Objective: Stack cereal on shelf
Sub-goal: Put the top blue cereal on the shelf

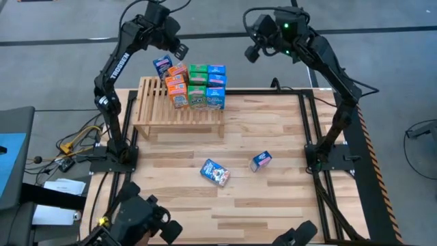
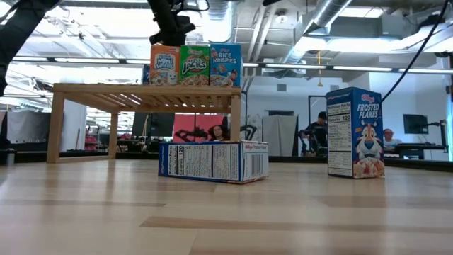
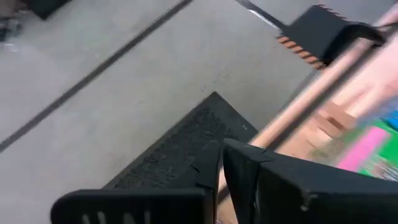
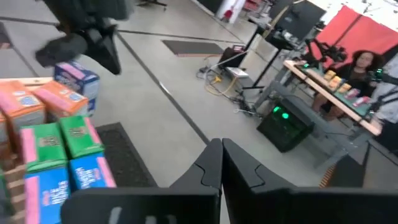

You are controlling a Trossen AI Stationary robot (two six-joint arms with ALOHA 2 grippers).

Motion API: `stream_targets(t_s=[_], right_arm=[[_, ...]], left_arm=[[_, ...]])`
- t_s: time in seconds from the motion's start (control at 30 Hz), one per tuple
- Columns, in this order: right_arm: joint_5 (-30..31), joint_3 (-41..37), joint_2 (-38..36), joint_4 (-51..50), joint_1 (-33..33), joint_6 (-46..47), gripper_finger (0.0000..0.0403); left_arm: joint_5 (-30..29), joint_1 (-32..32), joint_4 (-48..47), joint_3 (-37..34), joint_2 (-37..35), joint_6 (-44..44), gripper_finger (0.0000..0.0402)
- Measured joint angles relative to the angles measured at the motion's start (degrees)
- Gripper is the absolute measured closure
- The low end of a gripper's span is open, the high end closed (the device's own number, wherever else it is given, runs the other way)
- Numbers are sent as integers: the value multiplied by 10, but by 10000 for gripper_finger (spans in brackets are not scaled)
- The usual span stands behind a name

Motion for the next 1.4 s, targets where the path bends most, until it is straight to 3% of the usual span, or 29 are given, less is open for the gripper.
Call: stream_targets(t_s=[0.1,0.43,0.73,0.9,1.4], right_arm=[[-5,0,0,-8,0,-2,377],[-5,0,0,-8,-2,-2,378],[-11,0,0,-9,-1,-2,378],[-11,0,0,-11,0,-2,377],[-20,0,0,-22,-1,-3,377]], left_arm=[[-39,-4,-11,-2,1,2,396],[-84,-5,-37,-2,3,13,401],[-77,20,-95,-3,40,16,401],[-63,14,-84,-2,39,21,401],[-30,9,-174,-2,38,21,401]])
